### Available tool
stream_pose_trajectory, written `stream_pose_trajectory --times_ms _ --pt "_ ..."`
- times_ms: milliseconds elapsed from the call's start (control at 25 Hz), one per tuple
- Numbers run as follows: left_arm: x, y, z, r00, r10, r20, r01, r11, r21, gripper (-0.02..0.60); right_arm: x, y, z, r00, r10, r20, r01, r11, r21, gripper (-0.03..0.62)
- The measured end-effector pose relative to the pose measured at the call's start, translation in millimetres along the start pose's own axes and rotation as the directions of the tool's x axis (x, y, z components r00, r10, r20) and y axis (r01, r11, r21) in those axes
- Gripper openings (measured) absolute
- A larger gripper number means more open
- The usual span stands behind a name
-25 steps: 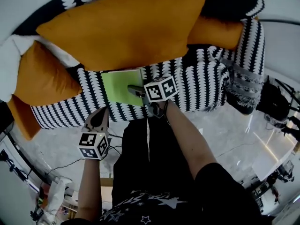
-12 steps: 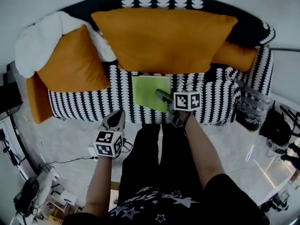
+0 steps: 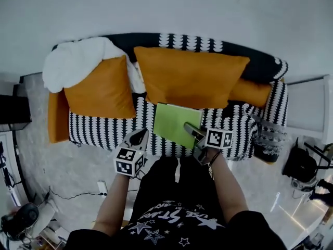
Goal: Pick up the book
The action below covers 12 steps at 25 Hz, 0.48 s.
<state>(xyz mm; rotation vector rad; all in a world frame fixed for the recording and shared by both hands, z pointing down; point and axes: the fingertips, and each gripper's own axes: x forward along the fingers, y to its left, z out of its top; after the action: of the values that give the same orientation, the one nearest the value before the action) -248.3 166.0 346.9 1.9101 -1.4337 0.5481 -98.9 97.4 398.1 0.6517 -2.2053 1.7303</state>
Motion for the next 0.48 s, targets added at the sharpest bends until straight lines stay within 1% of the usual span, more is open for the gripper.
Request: stream_pose_trajectory --times_ms 120,240,360,480 --pt "-12.9 -3.8 19.0 0.999 -0.016 0.034 0.016 1.000 0.002 0.005 -19.3 27.3 7.0 0.998 0.004 0.060 -0.004 1.000 -0.002 0.149" --pt "-21.3 -4.9 45.7 0.996 -0.036 0.088 0.034 0.999 0.018 0.005 -35.7 52.2 22.5 0.991 -0.009 0.137 0.015 0.999 -0.043 0.149" --pt "-31.8 -8.1 67.9 0.990 -0.057 0.131 0.050 0.997 0.053 0.005 -50.7 77.1 32.5 0.982 0.009 0.187 0.003 0.998 -0.066 0.147" --pt "-39.8 -17.4 85.2 0.984 -0.078 0.162 0.062 0.993 0.102 0.005 -69.3 93.4 40.8 0.974 0.026 0.225 -0.006 0.996 -0.091 0.147"
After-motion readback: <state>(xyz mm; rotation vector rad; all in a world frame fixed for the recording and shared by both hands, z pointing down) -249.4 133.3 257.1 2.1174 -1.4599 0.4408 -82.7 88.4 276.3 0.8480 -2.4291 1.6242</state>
